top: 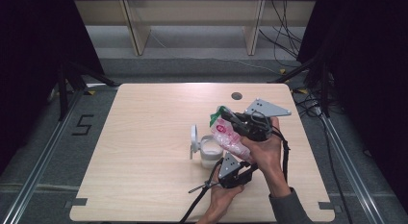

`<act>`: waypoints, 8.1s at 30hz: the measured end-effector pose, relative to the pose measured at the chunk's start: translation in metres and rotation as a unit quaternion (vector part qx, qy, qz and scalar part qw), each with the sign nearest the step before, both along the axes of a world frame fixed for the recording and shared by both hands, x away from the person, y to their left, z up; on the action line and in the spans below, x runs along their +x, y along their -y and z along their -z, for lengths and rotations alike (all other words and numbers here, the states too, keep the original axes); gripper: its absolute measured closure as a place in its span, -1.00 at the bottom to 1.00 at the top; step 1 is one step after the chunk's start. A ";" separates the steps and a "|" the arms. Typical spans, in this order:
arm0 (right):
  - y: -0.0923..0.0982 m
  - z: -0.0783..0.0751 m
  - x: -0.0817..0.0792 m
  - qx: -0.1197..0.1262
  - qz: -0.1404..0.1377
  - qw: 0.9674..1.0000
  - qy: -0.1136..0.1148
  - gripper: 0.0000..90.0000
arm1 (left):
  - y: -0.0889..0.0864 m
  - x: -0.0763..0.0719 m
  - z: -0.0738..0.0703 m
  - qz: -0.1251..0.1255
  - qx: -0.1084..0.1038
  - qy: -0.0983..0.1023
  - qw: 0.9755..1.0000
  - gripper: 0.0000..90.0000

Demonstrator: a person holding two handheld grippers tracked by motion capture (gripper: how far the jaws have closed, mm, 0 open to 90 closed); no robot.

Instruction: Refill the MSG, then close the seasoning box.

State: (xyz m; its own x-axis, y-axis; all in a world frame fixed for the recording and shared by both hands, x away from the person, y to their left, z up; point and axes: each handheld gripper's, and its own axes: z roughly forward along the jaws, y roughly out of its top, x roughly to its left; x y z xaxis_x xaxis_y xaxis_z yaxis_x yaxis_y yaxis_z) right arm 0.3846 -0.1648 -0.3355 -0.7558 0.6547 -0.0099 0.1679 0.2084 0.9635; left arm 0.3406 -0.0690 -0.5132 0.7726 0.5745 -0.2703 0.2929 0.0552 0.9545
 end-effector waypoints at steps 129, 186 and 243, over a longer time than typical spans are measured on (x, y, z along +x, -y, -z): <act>0.133 0.085 0.001 -0.038 0.145 0.985 -0.082 1.00 | -0.136 -0.038 -0.004 -0.070 0.094 -0.028 0.993 -0.26; 0.161 0.107 -0.001 -0.057 0.259 0.956 -0.128 0.26 | -0.158 -0.034 -0.007 -0.092 0.091 -0.031 0.991 -0.28; 0.076 0.131 -0.054 -0.068 0.102 0.984 -0.128 -0.26 | -0.204 -0.002 -0.038 -0.131 0.098 0.021 0.986 0.98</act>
